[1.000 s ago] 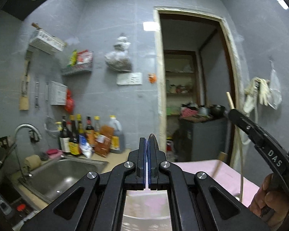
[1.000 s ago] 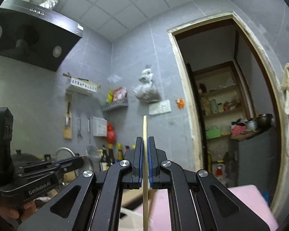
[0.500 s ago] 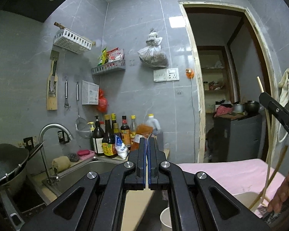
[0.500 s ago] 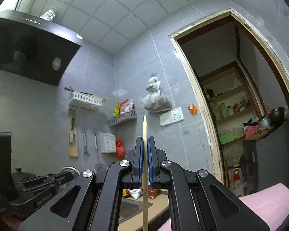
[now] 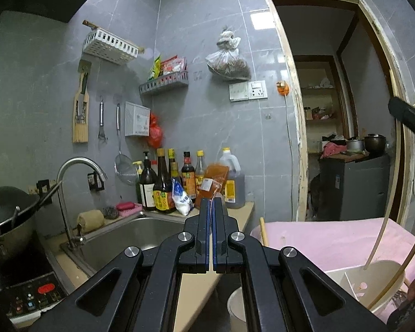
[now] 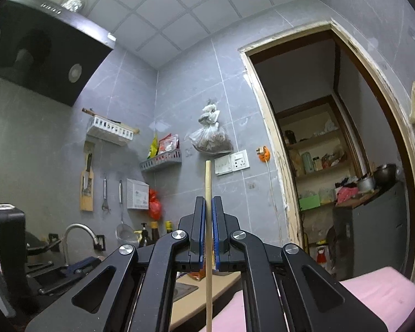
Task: Organize utensils
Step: 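Lift the chopstick with the right gripper and carry it over the caddy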
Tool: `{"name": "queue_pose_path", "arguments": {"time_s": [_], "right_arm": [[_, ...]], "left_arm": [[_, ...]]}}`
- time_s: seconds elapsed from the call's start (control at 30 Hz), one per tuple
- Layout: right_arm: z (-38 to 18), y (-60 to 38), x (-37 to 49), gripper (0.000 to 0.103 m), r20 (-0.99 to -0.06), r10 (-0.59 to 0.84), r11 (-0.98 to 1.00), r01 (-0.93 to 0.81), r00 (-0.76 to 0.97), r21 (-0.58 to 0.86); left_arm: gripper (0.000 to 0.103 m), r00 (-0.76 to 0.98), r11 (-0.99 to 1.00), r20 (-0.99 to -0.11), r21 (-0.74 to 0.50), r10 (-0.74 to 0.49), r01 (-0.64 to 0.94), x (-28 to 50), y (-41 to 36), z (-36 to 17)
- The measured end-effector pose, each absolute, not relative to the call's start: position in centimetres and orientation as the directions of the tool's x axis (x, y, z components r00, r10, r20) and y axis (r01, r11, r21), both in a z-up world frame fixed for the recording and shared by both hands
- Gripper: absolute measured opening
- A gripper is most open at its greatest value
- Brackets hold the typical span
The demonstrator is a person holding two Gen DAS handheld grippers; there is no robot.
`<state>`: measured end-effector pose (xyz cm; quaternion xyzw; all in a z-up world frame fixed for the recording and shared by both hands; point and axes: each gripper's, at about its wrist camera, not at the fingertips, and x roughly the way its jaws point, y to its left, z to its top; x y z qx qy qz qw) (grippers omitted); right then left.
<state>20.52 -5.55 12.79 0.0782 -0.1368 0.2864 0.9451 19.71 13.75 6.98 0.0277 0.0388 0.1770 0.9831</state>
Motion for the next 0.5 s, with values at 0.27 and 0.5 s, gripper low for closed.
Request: {"name": "queue_pose_path", "arguments": {"time_s": [0.27,0.5], "right_arm": [[12.53,-5.39,19.87,0.003,0.283,0.535,0.828,-0.561,0.796,0.013],[12.52,-5.81,19.84,0.003,0.255,0.547,0.821,-0.570,0.797,0.019]], "left_arm": [[0.000,0.937,0.941,-0.097,0.076,0.335,-0.329,20.15,13.59,6.49],[0.000,0.944,0.956,-0.150,0.046,0.294,-0.290,20.47,13.93,6.65]]}}
